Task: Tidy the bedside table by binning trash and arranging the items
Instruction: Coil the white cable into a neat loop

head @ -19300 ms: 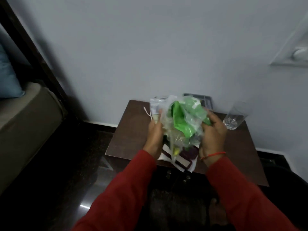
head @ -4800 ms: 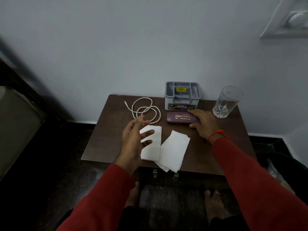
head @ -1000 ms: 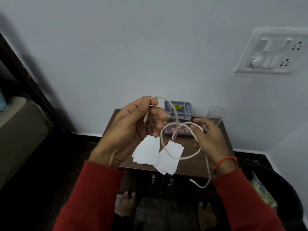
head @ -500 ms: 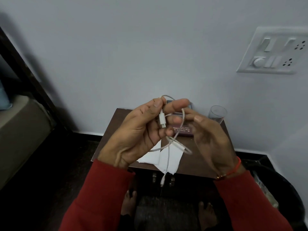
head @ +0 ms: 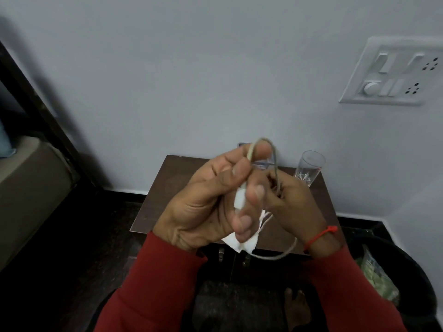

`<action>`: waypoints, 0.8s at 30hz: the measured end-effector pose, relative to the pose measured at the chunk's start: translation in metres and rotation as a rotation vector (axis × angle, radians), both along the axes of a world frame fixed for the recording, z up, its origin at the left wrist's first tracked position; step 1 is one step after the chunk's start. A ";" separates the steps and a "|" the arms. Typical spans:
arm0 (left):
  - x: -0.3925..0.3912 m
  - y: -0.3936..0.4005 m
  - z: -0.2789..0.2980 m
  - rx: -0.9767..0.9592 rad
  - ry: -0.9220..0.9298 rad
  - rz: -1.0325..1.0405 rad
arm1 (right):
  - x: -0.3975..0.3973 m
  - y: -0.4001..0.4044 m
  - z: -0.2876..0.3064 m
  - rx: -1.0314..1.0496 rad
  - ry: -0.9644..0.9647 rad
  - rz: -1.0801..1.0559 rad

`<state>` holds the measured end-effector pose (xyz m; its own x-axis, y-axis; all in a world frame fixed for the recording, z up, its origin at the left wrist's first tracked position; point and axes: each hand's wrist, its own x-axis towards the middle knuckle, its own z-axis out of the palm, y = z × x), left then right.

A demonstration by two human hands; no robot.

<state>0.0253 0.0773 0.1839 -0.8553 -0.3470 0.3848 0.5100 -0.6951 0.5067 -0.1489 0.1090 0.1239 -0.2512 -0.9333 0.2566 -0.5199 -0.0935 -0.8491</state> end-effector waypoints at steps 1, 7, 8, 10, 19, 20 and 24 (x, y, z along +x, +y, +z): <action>0.002 -0.003 0.002 0.024 0.011 0.011 | -0.001 0.000 -0.001 0.013 0.006 -0.012; 0.001 -0.011 0.007 0.141 -0.060 0.196 | 0.003 0.000 -0.003 0.081 0.020 0.036; -0.001 -0.011 0.008 0.121 -0.127 0.303 | 0.005 0.000 -0.002 0.088 0.026 0.055; -0.004 -0.012 0.007 0.068 -0.231 0.563 | 0.008 0.000 0.000 0.117 -0.007 0.104; -0.010 -0.038 -0.025 -0.131 -0.323 1.161 | 0.012 0.010 0.011 0.313 -0.231 0.456; -0.010 -0.038 -0.028 -0.204 -0.359 1.251 | 0.012 0.013 0.012 0.365 -0.244 0.520; 0.005 -0.047 -0.034 -0.726 -0.676 1.589 | 0.009 0.017 0.014 0.420 -0.147 0.530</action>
<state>0.0308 0.0307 0.1498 0.0091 -0.8136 0.5814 -0.0065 0.5813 0.8136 -0.1400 0.1263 0.1380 0.2614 -0.9527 -0.1552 -0.3720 0.0489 -0.9270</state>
